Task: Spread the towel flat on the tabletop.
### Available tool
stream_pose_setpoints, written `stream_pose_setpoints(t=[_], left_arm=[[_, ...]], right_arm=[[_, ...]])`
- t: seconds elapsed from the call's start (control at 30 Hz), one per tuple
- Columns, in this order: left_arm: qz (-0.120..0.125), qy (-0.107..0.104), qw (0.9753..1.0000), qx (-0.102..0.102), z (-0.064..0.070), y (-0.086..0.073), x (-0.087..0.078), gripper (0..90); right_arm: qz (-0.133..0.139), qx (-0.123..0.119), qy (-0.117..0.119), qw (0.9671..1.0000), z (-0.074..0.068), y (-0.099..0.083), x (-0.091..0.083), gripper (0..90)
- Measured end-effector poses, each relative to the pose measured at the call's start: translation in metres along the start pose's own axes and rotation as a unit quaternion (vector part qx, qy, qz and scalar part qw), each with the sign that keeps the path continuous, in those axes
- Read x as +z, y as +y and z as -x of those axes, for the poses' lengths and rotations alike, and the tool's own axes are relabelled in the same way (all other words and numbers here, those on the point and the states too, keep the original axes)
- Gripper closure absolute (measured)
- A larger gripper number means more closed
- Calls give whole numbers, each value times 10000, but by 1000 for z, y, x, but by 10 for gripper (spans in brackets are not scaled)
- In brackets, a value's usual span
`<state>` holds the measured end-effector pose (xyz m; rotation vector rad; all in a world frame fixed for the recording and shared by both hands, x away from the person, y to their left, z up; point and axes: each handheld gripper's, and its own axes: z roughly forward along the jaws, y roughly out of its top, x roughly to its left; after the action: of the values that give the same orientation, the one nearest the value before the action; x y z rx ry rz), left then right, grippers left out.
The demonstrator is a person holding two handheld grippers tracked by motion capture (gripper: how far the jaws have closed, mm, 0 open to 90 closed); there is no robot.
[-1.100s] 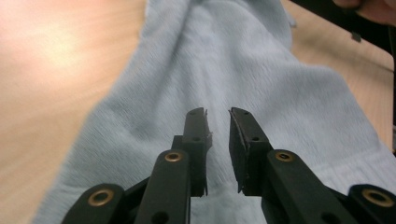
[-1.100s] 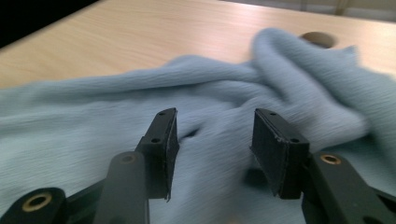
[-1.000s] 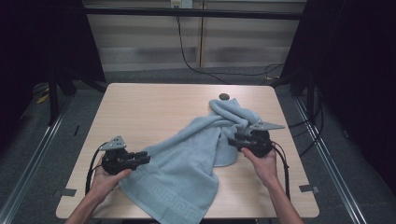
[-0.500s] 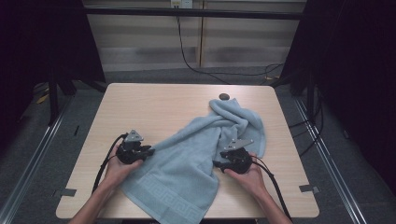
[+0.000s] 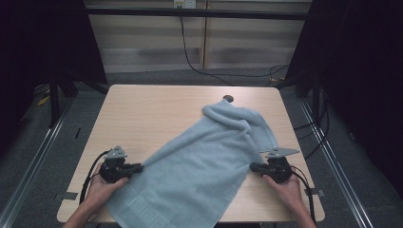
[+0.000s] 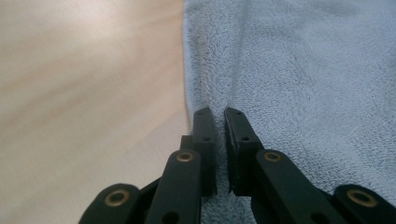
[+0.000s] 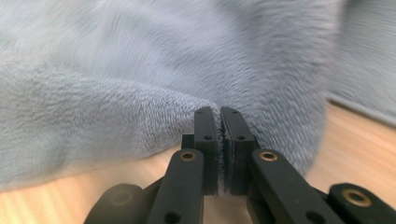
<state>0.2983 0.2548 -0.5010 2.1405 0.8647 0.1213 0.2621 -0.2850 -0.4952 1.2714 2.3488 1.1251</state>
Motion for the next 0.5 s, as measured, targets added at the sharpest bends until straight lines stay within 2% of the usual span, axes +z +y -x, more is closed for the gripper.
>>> stream_pose_setpoints(t=[0.07, 0.1, 0.13, 0.2, 0.27, 0.33, 0.4, 0.43, 0.5], left_arm=[[3, -351, 9994, -50, 9, -7, -5, 829], [-21, -468, 9989, 34, 16, -9, -7, 820], [-15, -458, 9989, 97, 20, -9, -8, 800], [58, -525, 9985, 137, 24, -5, -8, 752], [221, -502, 9984, 151, 22, 5, -6, 696], [313, -470, 9984, 98, 19, 19, -1, 672], [336, -480, 9982, 118, 15, 36, 10, 661], [348, -408, 9984, 154, 14, 44, 16, 660], [315, -438, 9984, 160, 11, 59, 31, 663]], right_arm=[[35, 81, 6, 10000, 2, -8, -9, 854], [-2, 90, -4, 10000, 1, -11, -11, 828], [19, 127, 1, 9999, -1, -12, -13, 773], [154, 102, 115, 9998, -5, -10, -15, 718], [344, 160, 213, 9991, -9, -2, -15, 680], [392, 84, 286, 9988, -11, 9, -9, 659], [394, 42, 321, 9987, -14, 19, 1, 662], [375, 1, 329, 9988, -16, 24, 8, 659], [310, -97, 337, 9989, -20, 34, 25, 665]])
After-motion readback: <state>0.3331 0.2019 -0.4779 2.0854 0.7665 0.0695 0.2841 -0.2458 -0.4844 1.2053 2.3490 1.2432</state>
